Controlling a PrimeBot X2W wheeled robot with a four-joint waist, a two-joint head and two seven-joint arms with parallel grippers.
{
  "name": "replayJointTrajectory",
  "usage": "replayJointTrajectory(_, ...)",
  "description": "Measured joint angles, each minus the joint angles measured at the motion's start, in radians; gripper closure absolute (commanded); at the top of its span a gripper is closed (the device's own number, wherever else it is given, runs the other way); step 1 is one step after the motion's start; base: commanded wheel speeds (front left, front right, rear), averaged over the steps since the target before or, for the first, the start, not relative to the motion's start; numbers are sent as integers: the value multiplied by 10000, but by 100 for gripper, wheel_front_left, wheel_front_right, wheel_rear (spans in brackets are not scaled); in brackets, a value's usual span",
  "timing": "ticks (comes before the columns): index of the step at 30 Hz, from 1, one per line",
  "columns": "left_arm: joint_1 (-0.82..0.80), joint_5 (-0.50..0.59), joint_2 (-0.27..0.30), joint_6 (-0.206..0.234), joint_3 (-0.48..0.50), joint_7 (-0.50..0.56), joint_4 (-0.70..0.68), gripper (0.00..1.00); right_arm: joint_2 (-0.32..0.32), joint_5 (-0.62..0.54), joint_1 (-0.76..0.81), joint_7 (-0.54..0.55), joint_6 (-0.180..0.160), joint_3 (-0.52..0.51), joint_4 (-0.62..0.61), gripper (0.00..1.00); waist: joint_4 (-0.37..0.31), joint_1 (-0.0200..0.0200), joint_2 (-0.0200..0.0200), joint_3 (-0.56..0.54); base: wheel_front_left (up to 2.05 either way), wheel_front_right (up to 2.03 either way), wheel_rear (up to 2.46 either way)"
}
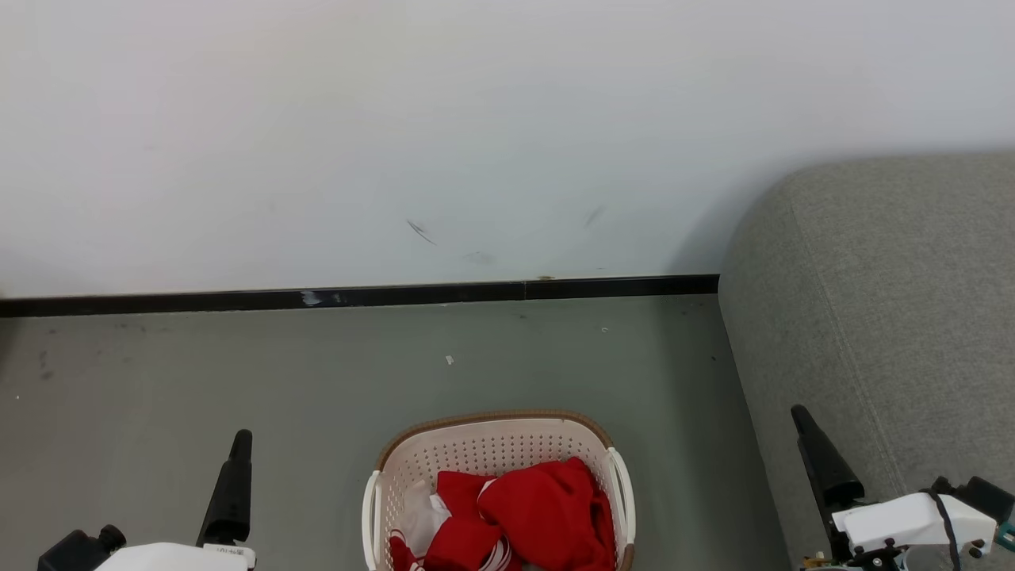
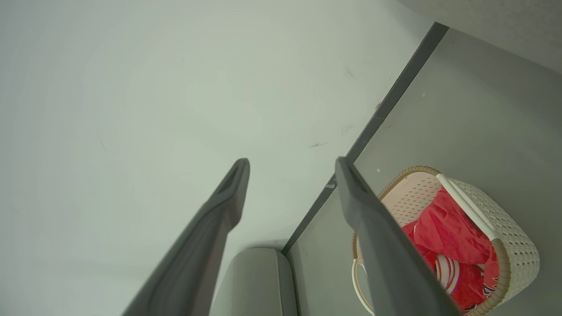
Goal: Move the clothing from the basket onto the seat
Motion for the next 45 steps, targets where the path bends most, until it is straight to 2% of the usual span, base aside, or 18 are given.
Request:
replayJointTrajectory(5, 0, 972, 79, 15, -58, -171, -201, 0, 33, -763, -37, -92, 0, 75, -88, 0, -1, 6, 0, 10, 0, 0, 0)
replayJointTrajectory(12, 0, 2428, 105, 144, -222, -391, -562, 0, 46, -2406, -39, -259, 2, 184, -236, 0, -5, 4, 0, 47, 0, 0, 0)
replayJointTrajectory(19, 2, 4217, 151, 366, -451, -669, -859, 0, 90, -4468, -43, -435, 2, 244, -280, 0, -14, -29, 0, 105, 0, 0, 0)
replayJointTrajectory(28, 79, 6096, 236, 690, -800, -965, -947, 0, 242, -6401, -44, -617, 4, 232, -270, 0, -22, -61, 0, 186, 0, 0, 0)
replayJointTrajectory(45, 300, 8635, 236, 1356, -1051, -1570, -988, 0, 474, -9618, -43, -1012, 12, 201, -238, 0, -47, -72, 0, 256, 0, 0, 0)
